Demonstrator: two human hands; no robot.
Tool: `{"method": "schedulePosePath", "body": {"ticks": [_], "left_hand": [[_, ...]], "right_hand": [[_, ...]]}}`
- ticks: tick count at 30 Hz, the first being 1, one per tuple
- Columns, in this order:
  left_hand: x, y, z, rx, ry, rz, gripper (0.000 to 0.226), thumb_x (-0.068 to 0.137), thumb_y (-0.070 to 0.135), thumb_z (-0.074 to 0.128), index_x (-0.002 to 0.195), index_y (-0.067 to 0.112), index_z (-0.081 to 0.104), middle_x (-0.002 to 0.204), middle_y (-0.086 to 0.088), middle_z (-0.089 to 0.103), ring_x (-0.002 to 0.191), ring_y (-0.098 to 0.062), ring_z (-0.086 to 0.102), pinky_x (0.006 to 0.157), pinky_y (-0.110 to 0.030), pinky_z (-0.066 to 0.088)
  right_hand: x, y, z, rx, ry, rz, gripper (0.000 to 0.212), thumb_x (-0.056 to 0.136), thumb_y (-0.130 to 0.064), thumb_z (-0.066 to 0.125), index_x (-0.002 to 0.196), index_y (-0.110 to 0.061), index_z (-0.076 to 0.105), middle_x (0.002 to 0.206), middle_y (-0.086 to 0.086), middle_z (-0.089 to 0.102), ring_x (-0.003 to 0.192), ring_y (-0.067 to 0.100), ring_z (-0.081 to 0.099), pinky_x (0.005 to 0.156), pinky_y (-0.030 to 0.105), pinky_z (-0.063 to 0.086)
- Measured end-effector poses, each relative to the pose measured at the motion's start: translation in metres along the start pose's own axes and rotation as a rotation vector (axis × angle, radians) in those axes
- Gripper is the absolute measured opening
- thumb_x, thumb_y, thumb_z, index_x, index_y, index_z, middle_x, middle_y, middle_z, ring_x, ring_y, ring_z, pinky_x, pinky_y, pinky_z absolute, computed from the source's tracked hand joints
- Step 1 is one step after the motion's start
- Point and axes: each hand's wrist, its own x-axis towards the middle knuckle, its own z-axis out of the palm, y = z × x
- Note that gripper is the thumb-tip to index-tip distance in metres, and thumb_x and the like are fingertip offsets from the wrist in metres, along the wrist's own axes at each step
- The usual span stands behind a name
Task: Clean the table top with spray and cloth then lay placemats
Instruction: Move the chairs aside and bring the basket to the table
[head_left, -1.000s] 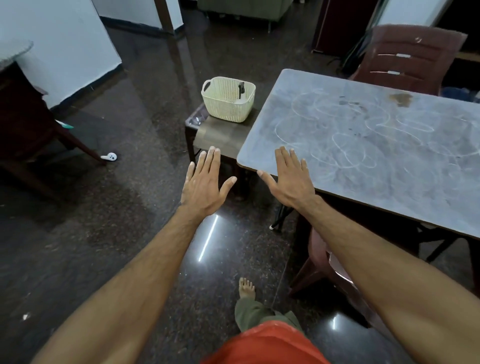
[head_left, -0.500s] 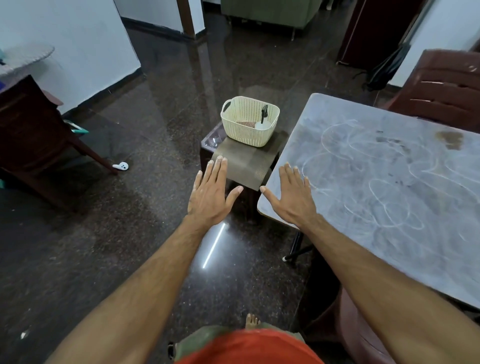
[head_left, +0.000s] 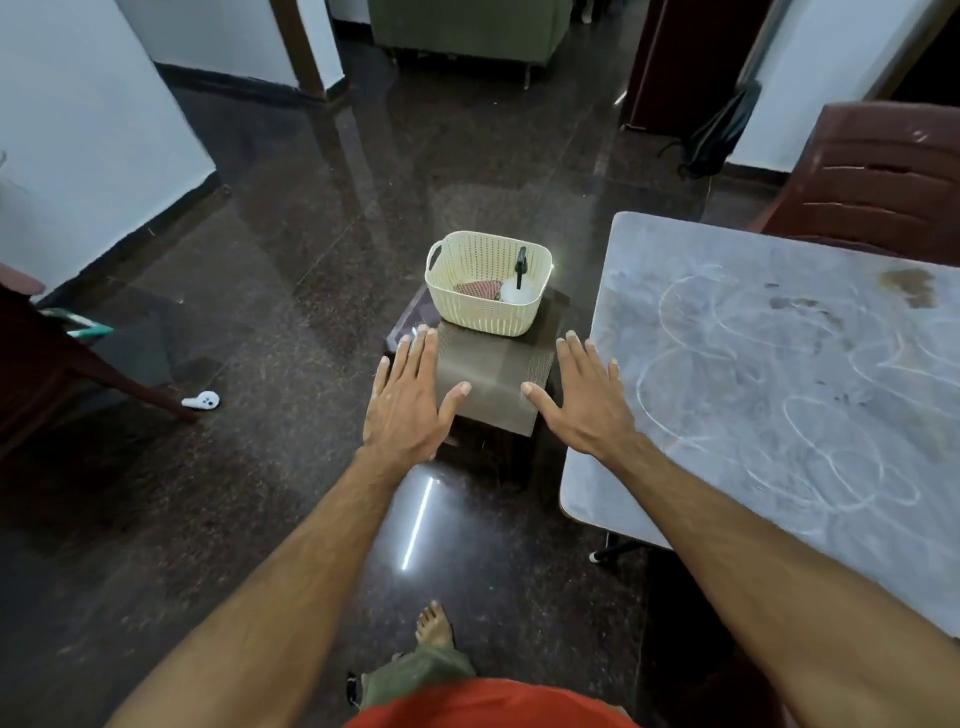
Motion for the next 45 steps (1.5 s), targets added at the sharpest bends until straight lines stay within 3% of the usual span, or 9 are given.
{"method": "schedulePosePath", "body": {"ticks": [6, 24, 26, 28, 31, 35, 39, 45], "left_hand": [[0.057, -0.047, -0.011, 0.016, -0.076, 0.085, 0.076, 0.102, 0.054, 0.029, 0.158, 0.014, -0.003, 0.167, 0.001, -0.004, 0.154, -0.017, -0.005, 0.123, -0.038, -0.004], [0.214, -0.109, 0.025, -0.050, -0.180, 0.111, 0.077, 0.101, 0.052, 0.035, 0.158, 0.014, -0.001, 0.167, 0.000, -0.001, 0.154, -0.019, 0.000, 0.125, -0.043, 0.007], [0.238, -0.111, 0.034, -0.060, -0.215, 0.091, 0.077, 0.101, 0.052, 0.035, 0.158, 0.014, 0.000, 0.167, 0.000, -0.001, 0.154, -0.020, 0.001, 0.125, -0.044, 0.010], [0.265, -0.112, 0.045, -0.073, -0.252, 0.070, 0.077, 0.101, 0.050, 0.037, 0.158, 0.013, 0.000, 0.167, -0.001, 0.001, 0.154, -0.021, 0.003, 0.124, -0.045, 0.012], [0.303, -0.110, 0.062, -0.106, -0.290, 0.039, 0.078, 0.101, 0.044, 0.044, 0.158, 0.010, 0.003, 0.167, -0.005, 0.005, 0.154, -0.024, 0.008, 0.123, -0.046, 0.016], [0.357, -0.112, 0.084, -0.133, -0.316, -0.006, 0.077, 0.101, 0.040, 0.046, 0.157, 0.006, 0.006, 0.166, -0.011, 0.007, 0.153, -0.026, 0.011, 0.123, -0.044, 0.017], [0.398, -0.120, 0.104, -0.180, -0.330, -0.110, 0.075, 0.101, 0.037, 0.048, 0.157, 0.005, 0.008, 0.166, -0.014, 0.008, 0.153, -0.028, 0.011, 0.121, -0.046, 0.021], [0.436, -0.136, 0.134, -0.248, -0.338, -0.234, 0.070, 0.100, 0.023, 0.052, 0.155, 0.002, 0.015, 0.163, -0.017, 0.019, 0.151, -0.029, 0.018, 0.120, -0.045, 0.022]], "right_hand": [[0.044, -0.038, 0.007, 0.037, 0.032, 0.106, 0.086, 0.096, -0.067, 0.031, 0.159, -0.013, 0.008, 0.167, 0.003, 0.000, 0.154, 0.021, -0.004, 0.122, 0.048, 0.000], [0.201, -0.044, 0.038, 0.081, 0.010, 0.210, 0.082, 0.098, -0.062, 0.036, 0.158, -0.010, 0.013, 0.166, 0.008, 0.009, 0.153, 0.026, 0.004, 0.121, 0.051, 0.003], [0.227, -0.036, 0.042, 0.109, 0.008, 0.231, 0.078, 0.097, -0.060, 0.038, 0.155, -0.011, 0.020, 0.163, 0.009, 0.019, 0.151, 0.029, 0.014, 0.121, 0.054, 0.009], [0.257, -0.025, 0.046, 0.129, 0.013, 0.293, 0.077, 0.092, -0.066, 0.034, 0.147, -0.012, 0.032, 0.153, 0.009, 0.037, 0.141, 0.031, 0.033, 0.116, 0.059, 0.025], [0.299, 0.000, 0.060, 0.235, 0.000, 0.417, 0.083, 0.084, -0.070, 0.031, 0.138, -0.007, 0.042, 0.139, 0.014, 0.048, 0.129, 0.032, 0.046, 0.106, 0.056, 0.039], [0.352, 0.022, 0.066, 0.454, -0.001, 0.582, 0.072, 0.091, -0.053, 0.048, 0.143, -0.004, 0.039, 0.147, 0.018, 0.042, 0.137, 0.035, 0.039, 0.113, 0.052, 0.035], [0.389, 0.039, 0.076, 0.543, -0.019, 0.736, 0.076, 0.101, -0.043, 0.048, 0.156, -0.003, 0.014, 0.163, 0.016, 0.016, 0.149, 0.031, 0.021, 0.121, 0.043, 0.022], [0.415, 0.059, 0.097, 0.583, 0.014, 0.843, 0.066, 0.104, -0.037, 0.047, 0.154, 0.000, 0.023, 0.156, 0.018, 0.032, 0.142, 0.032, 0.036, 0.113, 0.038, 0.033]]}}
